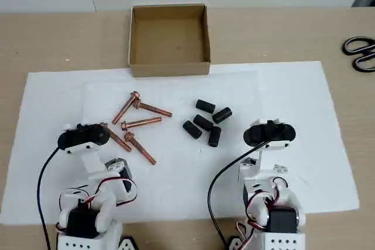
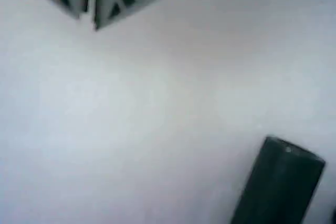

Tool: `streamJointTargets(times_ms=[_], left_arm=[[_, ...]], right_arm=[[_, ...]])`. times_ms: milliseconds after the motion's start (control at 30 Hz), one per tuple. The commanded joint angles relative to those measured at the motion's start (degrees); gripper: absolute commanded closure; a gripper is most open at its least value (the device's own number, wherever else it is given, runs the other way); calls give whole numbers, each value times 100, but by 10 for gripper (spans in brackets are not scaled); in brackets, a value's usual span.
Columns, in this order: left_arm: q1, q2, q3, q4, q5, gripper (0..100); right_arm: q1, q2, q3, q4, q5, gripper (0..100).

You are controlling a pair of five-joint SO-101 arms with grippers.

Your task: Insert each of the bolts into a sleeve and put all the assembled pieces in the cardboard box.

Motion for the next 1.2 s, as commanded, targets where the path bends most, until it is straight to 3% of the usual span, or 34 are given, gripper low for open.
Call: streamJointTargets(times_ms=[0, 300, 367, 500, 567, 767, 1033, 1167], left_arm=[[26, -53, -31, -132, 35, 994], [132, -53, 48, -554, -53, 993], [62, -53, 57, -712, -659, 993], [-316, -53, 259, -1459, -2919, 993], [-457, -53, 365, -1811, -3490, 993], [-484, -44, 365, -1820, -3323, 994], [-510, -18, -312, -1055, -2989, 994], [-607, 0, -787, -905, -2954, 994]], right_arm=[[-40, -66, -26, -127, -26, 995], [-40, -66, -26, -110, -53, 995], [-40, -66, -26, -110, -53, 995], [-40, -66, -26, -119, -53, 995], [-40, -66, -26, -119, -53, 995], [-295, -66, -26, -127, -44, 995], [-365, -57, -97, -119, -62, 995], [-48, -31, -510, -75, -615, 995]])
